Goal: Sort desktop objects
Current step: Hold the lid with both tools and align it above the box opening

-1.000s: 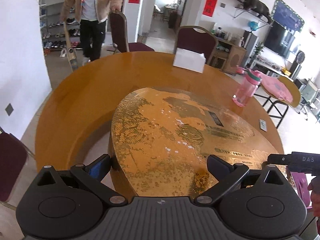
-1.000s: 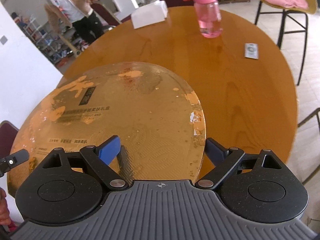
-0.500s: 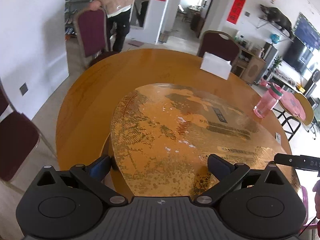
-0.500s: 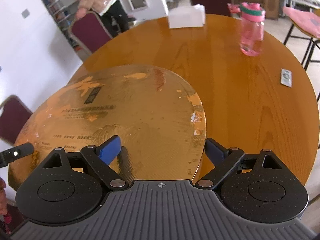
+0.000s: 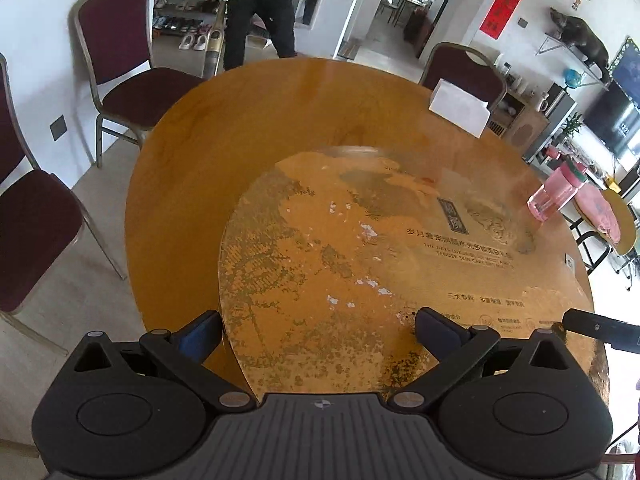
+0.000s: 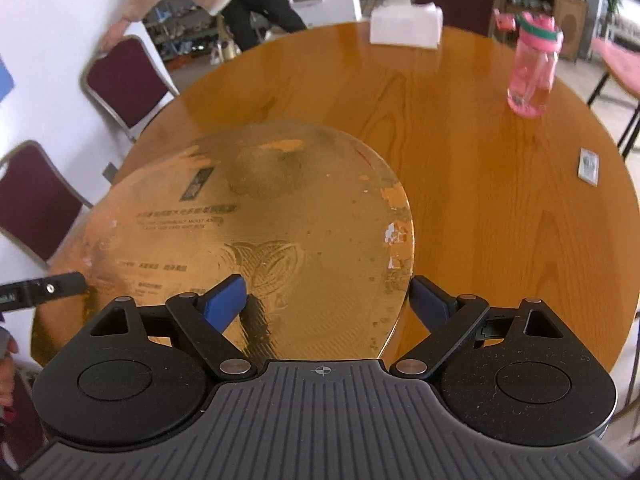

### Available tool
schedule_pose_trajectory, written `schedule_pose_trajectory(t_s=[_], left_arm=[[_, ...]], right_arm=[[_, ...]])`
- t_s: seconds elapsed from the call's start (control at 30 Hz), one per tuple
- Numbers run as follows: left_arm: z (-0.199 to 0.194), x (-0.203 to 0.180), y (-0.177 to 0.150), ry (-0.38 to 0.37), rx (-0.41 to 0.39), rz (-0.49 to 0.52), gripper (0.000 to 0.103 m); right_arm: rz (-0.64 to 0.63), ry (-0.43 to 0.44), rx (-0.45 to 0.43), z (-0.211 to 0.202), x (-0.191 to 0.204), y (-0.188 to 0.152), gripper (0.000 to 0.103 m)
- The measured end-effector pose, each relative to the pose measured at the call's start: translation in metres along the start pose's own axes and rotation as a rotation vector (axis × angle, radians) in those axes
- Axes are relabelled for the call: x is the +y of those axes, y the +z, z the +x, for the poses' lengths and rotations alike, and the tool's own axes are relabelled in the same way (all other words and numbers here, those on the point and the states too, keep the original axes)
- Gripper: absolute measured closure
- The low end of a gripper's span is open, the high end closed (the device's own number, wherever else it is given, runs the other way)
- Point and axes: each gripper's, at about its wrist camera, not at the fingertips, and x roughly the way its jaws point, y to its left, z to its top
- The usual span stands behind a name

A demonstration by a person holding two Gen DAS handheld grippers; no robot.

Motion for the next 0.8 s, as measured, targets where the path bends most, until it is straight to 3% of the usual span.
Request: schedule_pose_trajectory(t_s=[0.13, 0.37, 0.67, 0.8], left_arm=[[0.004, 0.000, -0.005, 0.010, 0.001, 0.027, 0.001], [0.019, -0.007, -0.028, 0.094, 0.018, 0.100, 0.001], [0.010, -0.002, -0.019, 0.127, -0.031, 0.113, 0.001], [0.018, 0.005, -0.013, 0.119, 0.006, 0.120, 0.000]], right_arm=[[0.006, -0.003, 0.012, 0.004, -0.001, -0.001, 0.011], [0.017, -0.025, 0.059, 0.024, -0.007, -0.027, 0.012], [0.039, 0.007, -0.005, 0.014, -0.017, -0.031, 0.012], [0.073, 0.024, -0.013, 0.011, -0.026, -0.031, 0.008]])
